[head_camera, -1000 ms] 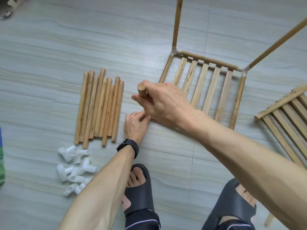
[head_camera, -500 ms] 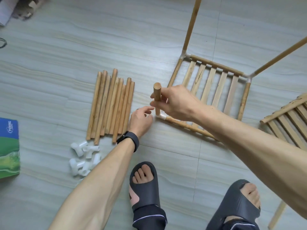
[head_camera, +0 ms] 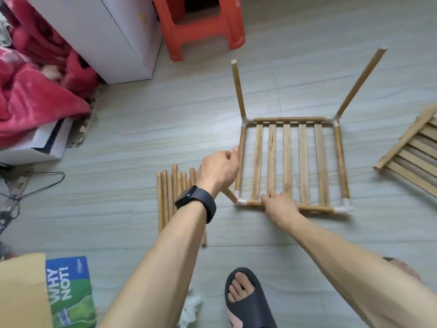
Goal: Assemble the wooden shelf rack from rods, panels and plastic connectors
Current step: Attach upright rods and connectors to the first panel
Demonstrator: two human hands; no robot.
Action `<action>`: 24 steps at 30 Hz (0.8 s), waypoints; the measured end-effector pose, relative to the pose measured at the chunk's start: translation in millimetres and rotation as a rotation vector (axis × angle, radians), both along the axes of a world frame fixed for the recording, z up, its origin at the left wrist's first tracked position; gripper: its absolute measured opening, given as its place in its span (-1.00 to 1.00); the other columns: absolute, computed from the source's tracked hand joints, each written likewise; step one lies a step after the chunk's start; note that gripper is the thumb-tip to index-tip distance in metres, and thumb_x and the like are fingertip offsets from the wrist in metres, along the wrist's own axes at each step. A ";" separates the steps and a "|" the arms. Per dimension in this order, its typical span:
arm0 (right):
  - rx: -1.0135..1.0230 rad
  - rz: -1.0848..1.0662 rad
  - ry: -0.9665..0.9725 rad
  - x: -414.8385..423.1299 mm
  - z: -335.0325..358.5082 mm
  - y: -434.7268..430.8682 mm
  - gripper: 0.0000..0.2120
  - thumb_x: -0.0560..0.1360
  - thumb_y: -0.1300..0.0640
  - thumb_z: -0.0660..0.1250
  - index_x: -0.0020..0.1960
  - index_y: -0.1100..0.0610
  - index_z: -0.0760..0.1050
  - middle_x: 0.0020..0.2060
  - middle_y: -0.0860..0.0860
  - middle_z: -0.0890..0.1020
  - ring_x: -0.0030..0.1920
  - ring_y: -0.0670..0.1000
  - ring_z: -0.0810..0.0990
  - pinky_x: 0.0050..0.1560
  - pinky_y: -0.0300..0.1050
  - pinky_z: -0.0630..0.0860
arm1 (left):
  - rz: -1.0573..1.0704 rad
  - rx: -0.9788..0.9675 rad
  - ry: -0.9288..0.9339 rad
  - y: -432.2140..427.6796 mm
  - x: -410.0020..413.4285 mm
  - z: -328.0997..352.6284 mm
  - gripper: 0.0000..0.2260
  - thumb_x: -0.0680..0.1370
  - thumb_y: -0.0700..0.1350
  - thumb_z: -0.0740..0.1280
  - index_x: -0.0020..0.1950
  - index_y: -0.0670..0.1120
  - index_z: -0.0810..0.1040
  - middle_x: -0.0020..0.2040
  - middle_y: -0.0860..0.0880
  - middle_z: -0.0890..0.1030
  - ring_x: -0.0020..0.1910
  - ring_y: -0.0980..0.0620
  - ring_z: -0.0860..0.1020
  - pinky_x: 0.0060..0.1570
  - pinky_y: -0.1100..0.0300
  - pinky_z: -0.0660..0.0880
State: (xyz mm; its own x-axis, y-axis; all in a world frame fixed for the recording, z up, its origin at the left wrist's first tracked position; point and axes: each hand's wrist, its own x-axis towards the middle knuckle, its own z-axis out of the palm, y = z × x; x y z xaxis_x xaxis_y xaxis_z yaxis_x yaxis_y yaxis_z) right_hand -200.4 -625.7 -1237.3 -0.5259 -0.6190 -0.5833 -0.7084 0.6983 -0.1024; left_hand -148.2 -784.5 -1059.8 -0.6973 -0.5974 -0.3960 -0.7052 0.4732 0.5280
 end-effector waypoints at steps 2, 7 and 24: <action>-0.046 0.003 0.052 5.3 -8.5 4.4 -0.68 0.62 0.33 0.06 0.30 0.10 0.39 0.31 0.17 0.37 0.17 0.23 0.45 -0.09 0.07 0.36 | 0.010 -0.175 -0.011 5.1 3.2 -11.5 -0.52 0.68 0.21 0.03 -0.08 -0.02 0.63 -0.14 -0.01 0.66 -0.07 -0.12 0.59 -0.07 0.04 0.52; -0.163 0.041 0.114 15.0 -16.7 17.5 -0.68 0.64 0.34 0.03 0.35 0.14 0.30 0.31 0.15 0.34 0.16 0.21 0.44 -0.11 0.03 0.28 | -0.022 -0.235 -0.021 -10.0 18.0 -17.5 -0.51 0.66 0.26 0.03 -0.06 0.02 0.66 -0.16 0.00 0.67 -0.15 -0.05 0.61 -0.09 0.07 0.55; -0.249 0.043 0.094 15.3 -14.4 19.7 -0.65 0.63 0.36 0.04 0.38 0.20 0.31 0.33 0.15 0.35 0.22 0.20 0.38 0.00 0.02 0.35 | -0.038 -0.189 -0.064 -12.1 8.2 -20.5 -0.53 0.68 0.22 0.02 0.03 0.01 0.64 -0.04 -0.03 0.67 -0.07 -0.07 0.57 -0.11 0.05 0.47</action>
